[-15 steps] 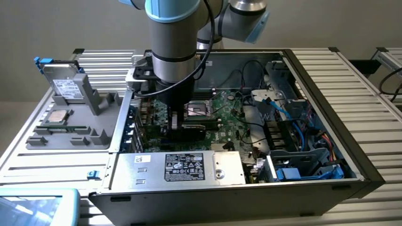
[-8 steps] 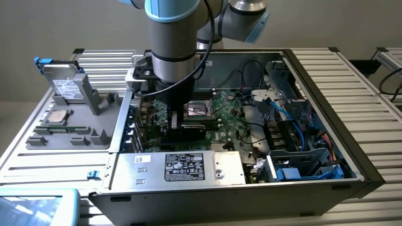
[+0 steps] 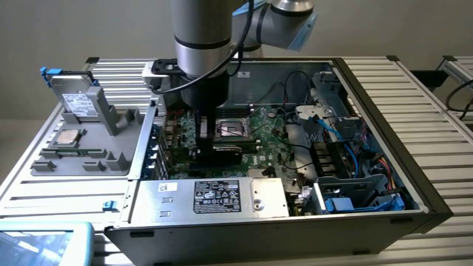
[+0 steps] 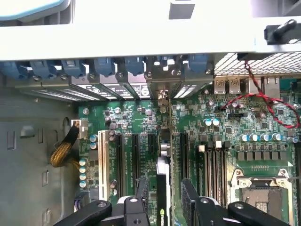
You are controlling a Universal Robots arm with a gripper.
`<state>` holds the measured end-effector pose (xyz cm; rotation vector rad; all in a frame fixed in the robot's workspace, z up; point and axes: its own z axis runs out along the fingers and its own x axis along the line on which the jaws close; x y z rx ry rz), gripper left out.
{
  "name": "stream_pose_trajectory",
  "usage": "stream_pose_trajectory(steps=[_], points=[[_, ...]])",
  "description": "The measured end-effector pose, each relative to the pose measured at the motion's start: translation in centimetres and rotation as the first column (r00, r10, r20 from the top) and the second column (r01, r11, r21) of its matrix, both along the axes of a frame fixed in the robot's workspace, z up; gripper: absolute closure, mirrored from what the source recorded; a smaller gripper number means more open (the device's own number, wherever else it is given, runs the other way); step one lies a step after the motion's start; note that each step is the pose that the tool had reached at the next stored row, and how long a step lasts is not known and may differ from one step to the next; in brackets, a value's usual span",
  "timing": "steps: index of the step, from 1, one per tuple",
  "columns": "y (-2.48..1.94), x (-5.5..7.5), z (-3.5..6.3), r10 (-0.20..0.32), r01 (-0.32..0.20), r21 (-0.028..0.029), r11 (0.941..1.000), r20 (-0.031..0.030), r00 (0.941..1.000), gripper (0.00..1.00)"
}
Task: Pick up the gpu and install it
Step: 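Insert the gpu into the slot, then press down on the gpu until it lock into place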
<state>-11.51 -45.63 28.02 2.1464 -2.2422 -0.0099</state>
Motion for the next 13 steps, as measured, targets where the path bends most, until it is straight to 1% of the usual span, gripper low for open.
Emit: stream_pose_trajectory(steps=[4,13], points=[[0.0,0.0,1.76,0.0,0.0,-0.0001,1.0,-0.0001,1.0,0.58],[0.0,0.0,1.86,0.0,0.0,-0.0002,1.0,0.0,1.0,0.58]])
